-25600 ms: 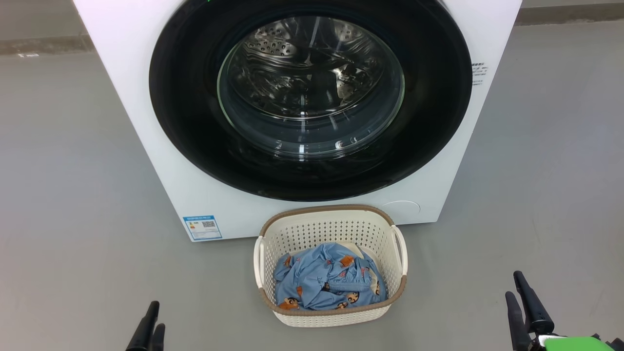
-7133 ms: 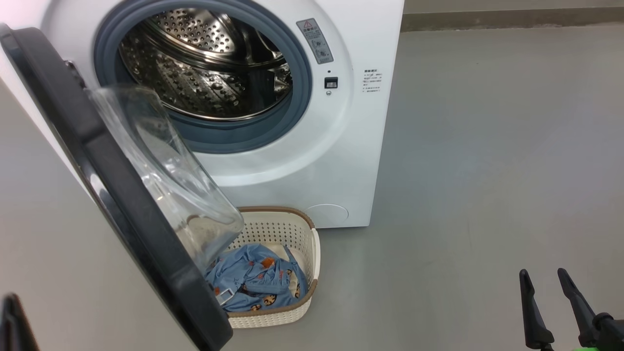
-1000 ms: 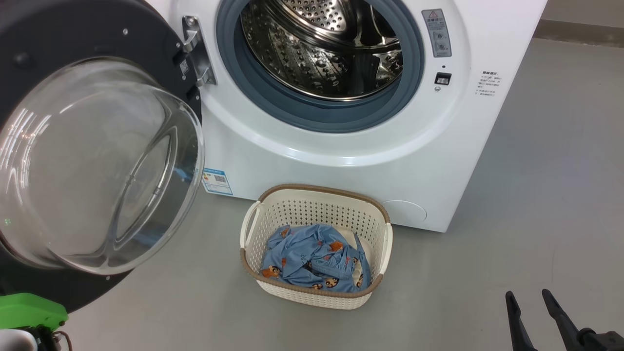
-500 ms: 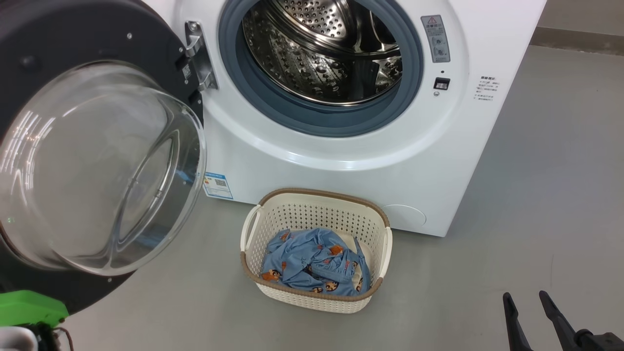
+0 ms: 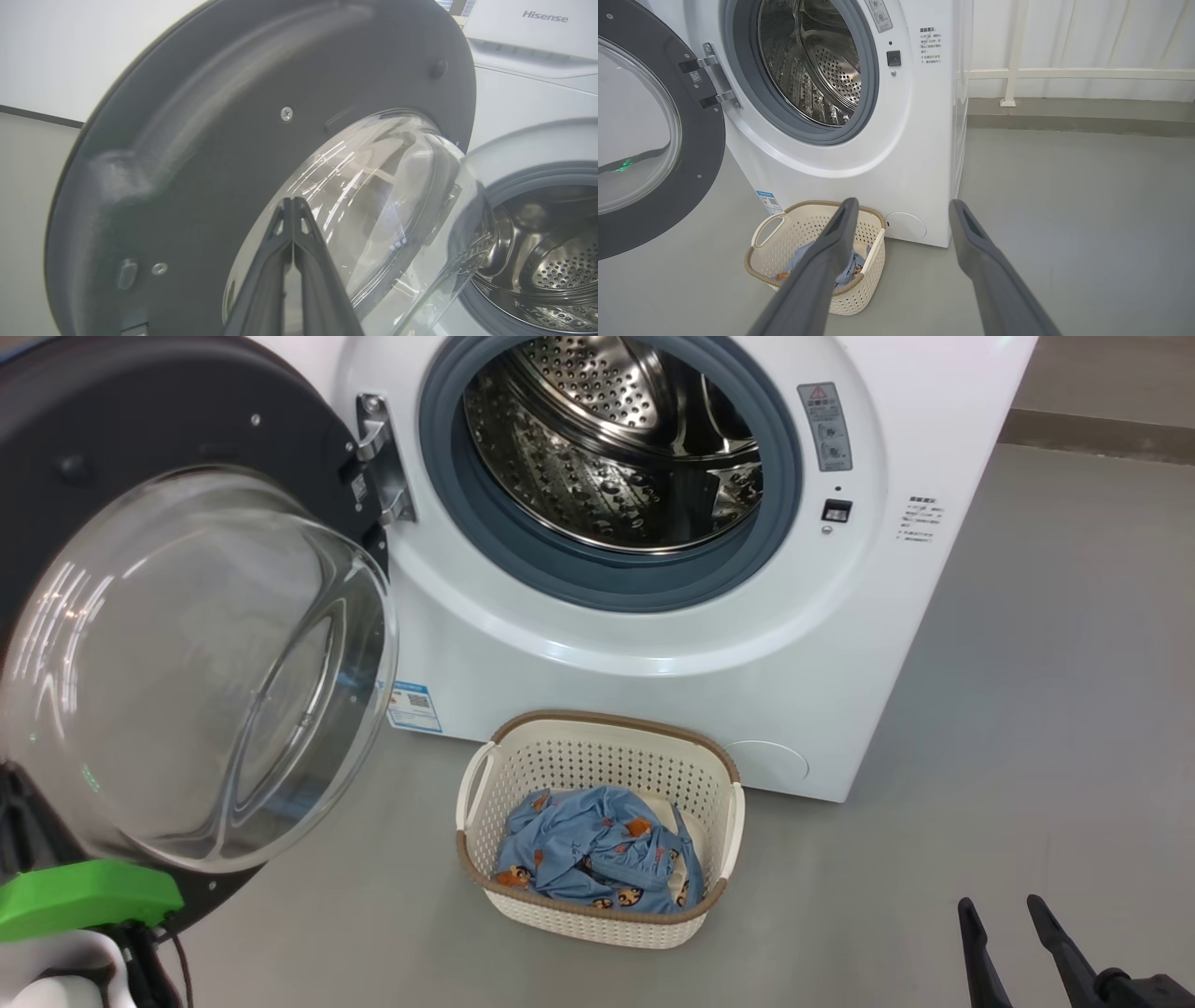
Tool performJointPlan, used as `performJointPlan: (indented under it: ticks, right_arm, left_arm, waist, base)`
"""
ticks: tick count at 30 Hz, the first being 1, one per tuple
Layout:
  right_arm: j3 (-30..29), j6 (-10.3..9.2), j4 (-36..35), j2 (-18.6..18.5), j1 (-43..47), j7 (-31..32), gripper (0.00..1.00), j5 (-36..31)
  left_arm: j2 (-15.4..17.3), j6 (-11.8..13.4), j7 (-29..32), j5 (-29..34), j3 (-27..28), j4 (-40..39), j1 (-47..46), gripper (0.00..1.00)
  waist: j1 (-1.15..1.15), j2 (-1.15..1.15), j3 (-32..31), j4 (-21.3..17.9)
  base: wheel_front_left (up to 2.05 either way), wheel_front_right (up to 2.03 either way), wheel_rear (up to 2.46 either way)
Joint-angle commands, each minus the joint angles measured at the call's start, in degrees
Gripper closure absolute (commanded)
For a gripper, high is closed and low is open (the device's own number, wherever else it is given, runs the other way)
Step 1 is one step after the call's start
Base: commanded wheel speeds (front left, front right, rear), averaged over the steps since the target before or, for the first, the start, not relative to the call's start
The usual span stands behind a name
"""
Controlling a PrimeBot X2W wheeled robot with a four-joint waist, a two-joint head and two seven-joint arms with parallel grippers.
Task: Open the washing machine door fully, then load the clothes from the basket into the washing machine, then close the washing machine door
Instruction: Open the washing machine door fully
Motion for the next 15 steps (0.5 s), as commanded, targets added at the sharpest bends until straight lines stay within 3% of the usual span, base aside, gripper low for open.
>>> performJointPlan:
  ticks: [1, 9, 15]
  right_arm:
    - [1.6, 0.09, -1.2, -0.4, -0.8, -0.7, 0.00, 0.4]
    - [1.8, 0.09, -1.4, -0.2, -1.0, -0.7, 0.00, 0.3]
    - [1.7, 0.09, -1.6, -0.2, -1.6, -0.7, 0.00, 0.0]
  left_arm:
    - [1.5, -0.3, 0.2, 0.4, 0.6, -3.4, 0.0, 0.00]
    - [0.8, -2.0, 3.5, 2.7, -6.9, -14.5, 5.9, 0.00]
    - [0.7, -7.1, 3.2, 1.6, -11.8, -16.7, 10.5, 0.00]
  waist:
    - [0.00, 0.00, -0.3, -0.5]
    - [0.00, 0.00, -0.2, -3.4]
    - [0.00, 0.00, 0.1, -6.8]
  base:
    - [0.00, 0.00, 0.00]
    - [0.00, 0.00, 0.00]
    - [0.00, 0.00, 0.00]
